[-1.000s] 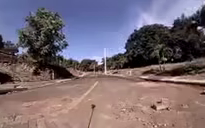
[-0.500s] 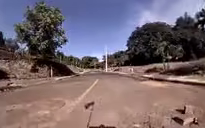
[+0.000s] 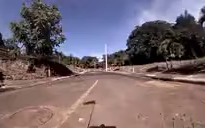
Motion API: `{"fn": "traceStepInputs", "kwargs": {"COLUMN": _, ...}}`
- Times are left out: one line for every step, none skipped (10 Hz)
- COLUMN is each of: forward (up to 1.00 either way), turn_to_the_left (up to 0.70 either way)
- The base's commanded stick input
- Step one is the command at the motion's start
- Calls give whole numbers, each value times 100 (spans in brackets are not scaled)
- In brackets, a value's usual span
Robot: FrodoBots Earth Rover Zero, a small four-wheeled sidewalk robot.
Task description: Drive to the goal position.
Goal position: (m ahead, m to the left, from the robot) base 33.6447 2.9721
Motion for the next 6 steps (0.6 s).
{"fn": "traceStepInputs", "kwargs": {"forward": 100, "turn_to_the_left": 0}}
{"fn": "traceStepInputs", "kwargs": {"forward": 100, "turn_to_the_left": 0}}
{"fn": "traceStepInputs", "kwargs": {"forward": 100, "turn_to_the_left": 0}}
{"fn": "traceStepInputs", "kwargs": {"forward": 100, "turn_to_the_left": 0}}
{"fn": "traceStepInputs", "kwargs": {"forward": 100, "turn_to_the_left": 0}}
{"fn": "traceStepInputs", "kwargs": {"forward": 100, "turn_to_the_left": 0}}
